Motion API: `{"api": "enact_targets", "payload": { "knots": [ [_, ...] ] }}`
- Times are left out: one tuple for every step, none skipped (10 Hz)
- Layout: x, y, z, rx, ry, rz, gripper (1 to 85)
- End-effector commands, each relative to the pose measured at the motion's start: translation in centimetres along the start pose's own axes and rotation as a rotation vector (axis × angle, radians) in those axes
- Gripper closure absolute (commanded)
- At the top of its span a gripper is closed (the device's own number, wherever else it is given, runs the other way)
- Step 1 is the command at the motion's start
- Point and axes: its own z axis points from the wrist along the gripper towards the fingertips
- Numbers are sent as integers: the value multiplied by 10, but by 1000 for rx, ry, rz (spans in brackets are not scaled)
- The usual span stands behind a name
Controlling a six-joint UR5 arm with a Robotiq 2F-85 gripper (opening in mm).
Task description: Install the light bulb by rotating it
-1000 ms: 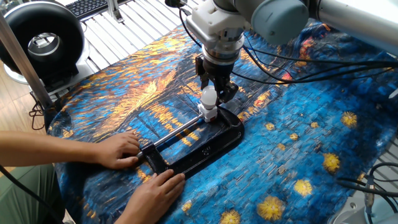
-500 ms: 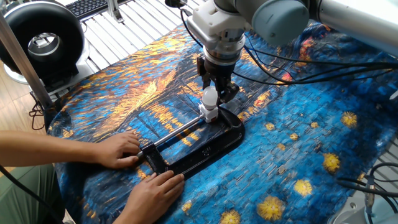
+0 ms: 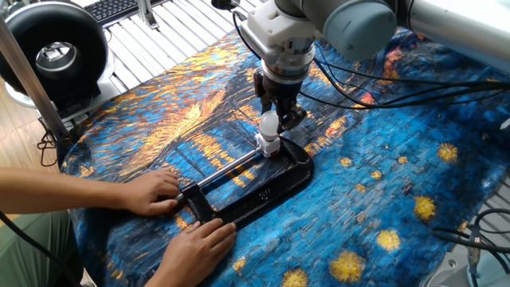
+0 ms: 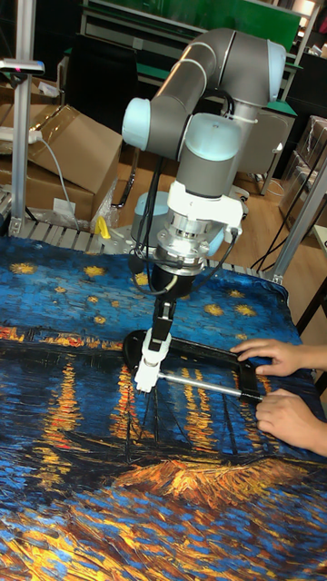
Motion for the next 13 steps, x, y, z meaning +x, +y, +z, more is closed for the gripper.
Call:
{"api": "enact_targets", "payload": {
  "knots": [
    [-4, -1, -1, 4, -19, 30, 417],
    [-5, -1, -1, 5, -20, 40, 447],
    [-5, 0, -1, 5, -19, 44, 470],
    [-4, -1, -1, 8, -19, 50, 523],
    [-9, 2, -1, 2, -41, 85, 587],
    [-8, 3, -1, 2, -41, 100, 610],
    [-9, 5, -1, -4, -48, 120, 623],
    [-9, 5, -1, -5, -48, 134, 640],
    [-8, 4, -1, -4, -47, 165, 667],
    [-8, 4, -1, -5, -50, 213, 700],
    [-11, 6, -1, -18, -62, 275, 760],
    [-13, 7, -1, -26, -72, 331, 787],
    [-12, 7, -1, -31, -69, 398, 787]
  ]
}}
